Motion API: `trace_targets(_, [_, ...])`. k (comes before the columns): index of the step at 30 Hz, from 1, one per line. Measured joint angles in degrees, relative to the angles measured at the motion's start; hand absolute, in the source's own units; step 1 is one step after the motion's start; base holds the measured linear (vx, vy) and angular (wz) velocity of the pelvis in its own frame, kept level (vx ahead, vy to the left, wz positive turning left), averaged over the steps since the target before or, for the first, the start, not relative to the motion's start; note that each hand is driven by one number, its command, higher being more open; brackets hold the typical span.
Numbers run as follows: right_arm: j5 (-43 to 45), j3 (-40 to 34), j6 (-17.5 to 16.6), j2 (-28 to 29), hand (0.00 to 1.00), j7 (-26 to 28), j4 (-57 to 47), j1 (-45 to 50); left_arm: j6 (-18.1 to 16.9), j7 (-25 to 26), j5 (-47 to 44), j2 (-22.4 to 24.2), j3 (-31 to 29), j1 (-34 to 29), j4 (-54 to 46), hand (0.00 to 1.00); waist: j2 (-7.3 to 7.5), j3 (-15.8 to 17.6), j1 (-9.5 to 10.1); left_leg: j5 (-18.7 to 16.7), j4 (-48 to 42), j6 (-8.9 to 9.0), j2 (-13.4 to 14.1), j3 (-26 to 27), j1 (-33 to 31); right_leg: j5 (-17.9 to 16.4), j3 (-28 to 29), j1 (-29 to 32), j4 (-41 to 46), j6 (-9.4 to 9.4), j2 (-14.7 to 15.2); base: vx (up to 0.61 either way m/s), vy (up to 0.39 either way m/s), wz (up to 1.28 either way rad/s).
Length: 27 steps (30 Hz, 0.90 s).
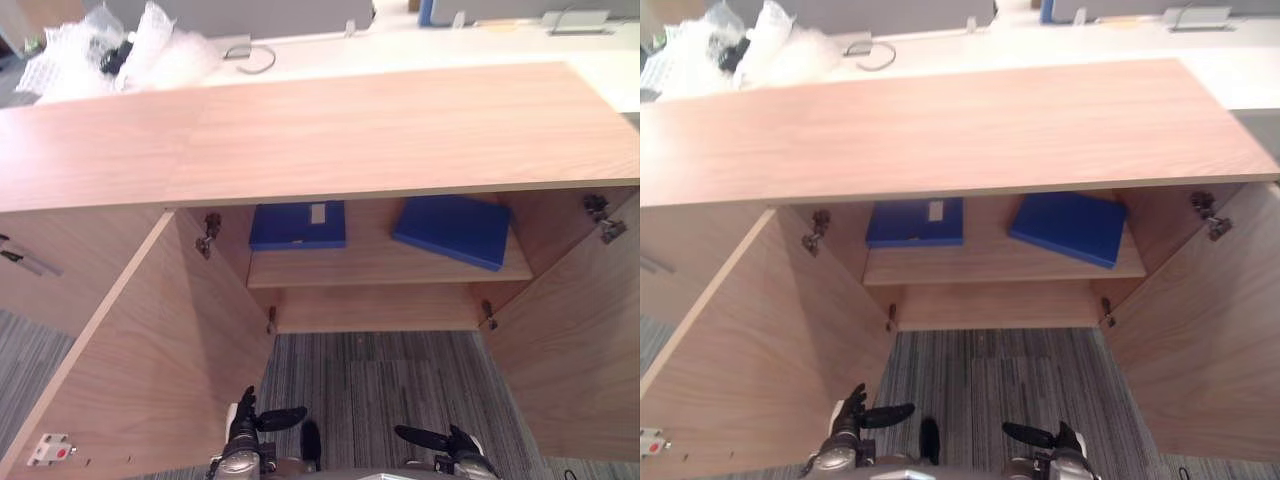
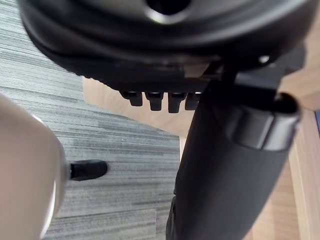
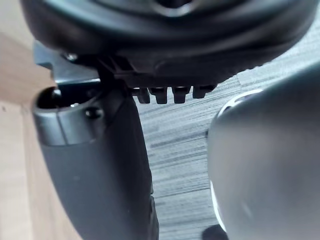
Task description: Walk over to the cabinet, pick up the folder, carry it to the office cabinet, place the folder inside the office cabinet, then close the office cabinet door
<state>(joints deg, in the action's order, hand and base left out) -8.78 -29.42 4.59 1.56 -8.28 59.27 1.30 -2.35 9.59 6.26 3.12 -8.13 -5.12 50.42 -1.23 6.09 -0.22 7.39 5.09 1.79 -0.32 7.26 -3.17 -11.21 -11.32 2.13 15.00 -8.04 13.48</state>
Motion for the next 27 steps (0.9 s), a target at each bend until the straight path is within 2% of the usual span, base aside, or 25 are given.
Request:
trace_targets(5, [16.49, -12.36, -1.41, 2.29, 1.0, -1.37, 0.1, 3.47, -0.1, 0.82, 1.24, 0.07, 1.16, 0.49, 2.59, 1.0, -0.23, -2.05, -0.73, -0.36, 0.27, 0.54, 2.74, 2.96, 1.09, 2.43, 2.24, -1.31, -4.53, 1.32, -3.32, -0.06, -0.05, -0.31])
trace_targets(10, [18.62, -14.5, -1.47, 2.31, 1.0, -1.79, 1.46, 4.57, -0.11, 1.01, 1.24, -1.22, 2.77, 1.52, 6.51, 1.0, 0.36, -2.24, -1.83, -1.22, -0.14, 1.89, 4.95, 6.2, 3.48, 3.8, 5.62, -2.7, -6.66, 2.29, -5.91, -0.01, -0.063, -0.42])
trace_targets(13, [19.55, -13.7, -1.52, 2.25, 1.0, -1.99, 2.41, 4.48, -0.16, 1.08, 0.84, -1.61, 2.13, 2.29, 7.76, 1.0, 1.07, -1.8, -2.09, -3.98, -4.41, 2.6, 6.25, 7.38, 3.62, 3.12, 7.16, -3.36, -5.65, 3.31, -6.85, 0.02, -0.063, -0.27])
trace_targets(14, [19.75, -11.86, -1.68, 1.97, 1.0, -2.0, 2.31, 4.48, -0.24, 1.24, 0.44, -1.63, 0.94, 2.32, 7.75, 1.0, 1.1, -1.74, -2.07, -6.6, -9.46, 2.93, 7.51, 7.53, 2.12, 2.39, 7.68, -3.42, -4.61, 3.76, -7.32, 0.01, -0.076, -0.23])
trace_targets(15, [19.64, -8.91, -2.0, 1.1, 1.0, -1.83, 2.31, 4.34, -0.36, 1.35, -0.6, -1.31, -1.81, 2.36, 7.02, 1.0, 0.83, -1.17, -2.07, -10.11, -18.1, 2.78, 9.44, 7.39, -0.47, 1.09, 8.12, -3.46, -2.57, 4.22, -8.11, 0.0, -0.081, -0.19])
trace_targets(16, [19.59, -7.22, -2.25, 0.58, 1.0, -1.74, 2.3, 4.21, -0.46, 1.42, -1.28, -1.07, -3.49, 2.39, 6.5, 1.0, 0.65, -0.72, -2.06, -11.76, -23.49, 2.31, 10.57, 7.19, -2.4, 0.4, 8.21, -3.6, -1.43, 4.5, -8.61, -0.03, -0.094, -0.06])
trace_targets(17, [19.06, -4.46, -2.68, -0.2, 1.0, -1.72, 2.25, 3.98, -0.61, 1.73, -1.94, -0.84, -6.44, 2.45, 5.4, 1.0, 0.44, 0.3, -2.07, -12.81, -33.22, 1.26, 12.57, 6.11, -5.74, -0.99, 8.01, -4.52, 0.72, 4.99, -9.25, -0.03, -0.075, 0.04])
trace_targets(19, [17.9, 0.36, -3.09, -1.96, 1.0, -1.7, 2.26, 4.16, -0.77, 2.48, -2.39, -0.2, -9.93, 2.2, 4.6, 1.0, -0.14, 0.78, -1.61, -12.4, -42.48, 0.88, 14.46, 4.33, -8.58, -3.29, 7.84, -5.54, 3.72, 5.65, -9.79, -0.02, -0.088, 0.1])
trace_targets(21, [17.68, 3.89, -3.48, -3.28, 1.0, -1.53, 2.24, 4.21, -0.65, 2.8, -2.4, 0.16, -12.45, 1.72, 4.72, 1.0, -0.6, 0.43, -1.36, -11.56, -46.04, 2.05, 14.73, 2.95, -9.58, -5.46, 7.84, -5.73, 6.17, 6.27, -9.79, 0.01, -0.064, 0.08])
trace_targets(22, [17.66, 5.51, -3.49, -3.93, 1.0, -1.16, 2.25, 4.12, -0.55, 2.9, -2.37, 0.25, -14.2, 1.32, 4.88, 1.0, -0.8, 0.43, -1.16, -10.41, -46.95, 3.47, 14.76, 2.89, -9.82, -5.88, 7.95, -6.18, 6.26, 6.45, -9.57, 0.03, -0.03, -0.03])
trace_targets(24, [17.68, 6.98, -3.52, -4.42, 1.0, -0.86, 2.28, 4.36, -0.42, 3.08, -2.93, 0.39, -16.52, 0.31, 5.03, 1.0, -0.55, 0.49, -0.08, -10.33, -47.12, 3.2, 14.2, 3.09, -10.14, -5.68, 8.45, -6.52, 6.08, 6.31, -8.99, 0.05, -0.022, -0.05])
trace_targets(26, [17.66, 9.17, -3.37, -5.01, 1.0, -0.89, 2.4, 4.32, -0.67, 2.94, -3.69, 1.31, -19.52, 0.2, 5.14, 1.0, -0.27, 0.63, 0.18, -14.74, -41.09, 3.41, 11.38, 2.92, -8.93, -5.7, 8.32, -6.67, 5.6, 6.32, -7.87, 0.13, 0.076, 0.05])
trace_targets(27, [17.62, 9.89, -3.44, -5.18, 1.0, -0.69, 2.76, 4.14, -0.65, 2.88, -4.0, 1.53, -20.61, 0.25, 5.65, 1.0, -0.09, 0.66, 0.18, -14.67, -34.08, 3.19, 8.87, 2.87, -7.39, -5.57, 8.43, -6.74, 5.3, 6.01, -7.16, 0.15, 0.137, -0.02])
